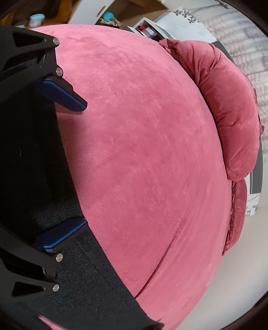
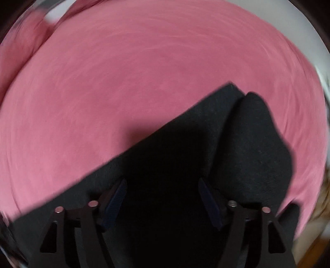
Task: Fold large clothes
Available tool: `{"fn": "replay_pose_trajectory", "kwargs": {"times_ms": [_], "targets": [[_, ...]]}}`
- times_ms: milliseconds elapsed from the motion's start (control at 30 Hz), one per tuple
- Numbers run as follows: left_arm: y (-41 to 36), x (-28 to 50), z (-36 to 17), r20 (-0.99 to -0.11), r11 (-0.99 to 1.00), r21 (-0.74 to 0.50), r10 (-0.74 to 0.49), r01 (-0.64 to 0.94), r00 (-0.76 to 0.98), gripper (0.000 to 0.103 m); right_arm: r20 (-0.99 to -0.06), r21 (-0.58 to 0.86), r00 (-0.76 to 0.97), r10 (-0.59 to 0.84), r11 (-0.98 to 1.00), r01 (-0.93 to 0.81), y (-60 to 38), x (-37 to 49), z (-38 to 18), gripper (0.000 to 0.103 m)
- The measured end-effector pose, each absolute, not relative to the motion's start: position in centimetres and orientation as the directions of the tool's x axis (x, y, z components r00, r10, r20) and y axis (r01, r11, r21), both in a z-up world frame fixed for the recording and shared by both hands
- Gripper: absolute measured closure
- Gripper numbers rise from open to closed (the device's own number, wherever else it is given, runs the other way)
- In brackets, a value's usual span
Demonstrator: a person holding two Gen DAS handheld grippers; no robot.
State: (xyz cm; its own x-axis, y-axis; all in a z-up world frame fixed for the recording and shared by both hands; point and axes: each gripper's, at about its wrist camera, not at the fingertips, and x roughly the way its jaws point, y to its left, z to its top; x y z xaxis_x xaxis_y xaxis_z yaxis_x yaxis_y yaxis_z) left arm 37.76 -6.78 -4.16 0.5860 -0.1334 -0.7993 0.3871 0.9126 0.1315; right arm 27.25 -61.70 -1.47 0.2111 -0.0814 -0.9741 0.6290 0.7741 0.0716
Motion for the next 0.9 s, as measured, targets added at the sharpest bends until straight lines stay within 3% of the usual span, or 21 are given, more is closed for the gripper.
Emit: {"fn": "replay_pose_trajectory", "kwargs": {"times_ms": [200, 233, 300, 333, 367, 433, 633, 900], "targets": [[-7.3, 36.6, -4.3, -0.771, 0.907, 0.182, -0.109, 0.380, 0.628, 0.000, -0.956, 0.044, 0.244, -0.166, 0.738, 0.674, -60.9, 27.5, -1.6, 0.022], [-7.4, 36.6, -4.2, -0.774, 0.906, 0.177, -0.114, 0.386, 0.623, 0.003, -0.949, 0.047, 0.262, -0.173, 0.747, 0.664, -60.7, 27.3, -1.6, 0.026], [-7.2, 36.0, -3.9, -0.787, 0.887, 0.119, -0.190, 0.447, 0.587, 0.034, -0.933, 0.073, 0.318, -0.167, 0.779, 0.623, -60.4, 27.2, -1.2, 0.061], [-7.6, 35.3, -3.6, -0.789, 0.858, 0.095, -0.244, 0.504, 0.564, 0.061, -0.912, 0.123, 0.386, -0.139, 0.804, 0.582, -60.1, 26.7, -0.6, 0.097], [-8.5, 34.6, -3.4, -0.785, 0.829, 0.128, -0.251, 0.545, 0.566, 0.084, -0.906, 0.139, 0.406, -0.124, 0.817, 0.559, -59.9, 26.5, -0.3, 0.097], [-9.8, 33.3, -3.2, -0.779, 0.774, 0.205, -0.241, 0.599, 0.579, 0.102, -0.902, 0.146, 0.418, -0.104, 0.838, 0.525, -59.7, 26.1, -0.1, 0.098], [-8.9, 33.6, -0.7, -0.738, 0.814, 0.138, -0.295, 0.564, 0.607, 0.103, -0.841, 0.290, 0.539, -0.038, 0.810, 0.510, -61.5, 24.5, 2.3, 0.099], [-7.1, 35.5, -0.1, -0.738, 0.849, 0.111, -0.278, 0.517, 0.615, 0.103, -0.830, 0.278, 0.558, -0.021, 0.851, 0.445, -61.4, 25.0, 3.0, 0.098]]}}
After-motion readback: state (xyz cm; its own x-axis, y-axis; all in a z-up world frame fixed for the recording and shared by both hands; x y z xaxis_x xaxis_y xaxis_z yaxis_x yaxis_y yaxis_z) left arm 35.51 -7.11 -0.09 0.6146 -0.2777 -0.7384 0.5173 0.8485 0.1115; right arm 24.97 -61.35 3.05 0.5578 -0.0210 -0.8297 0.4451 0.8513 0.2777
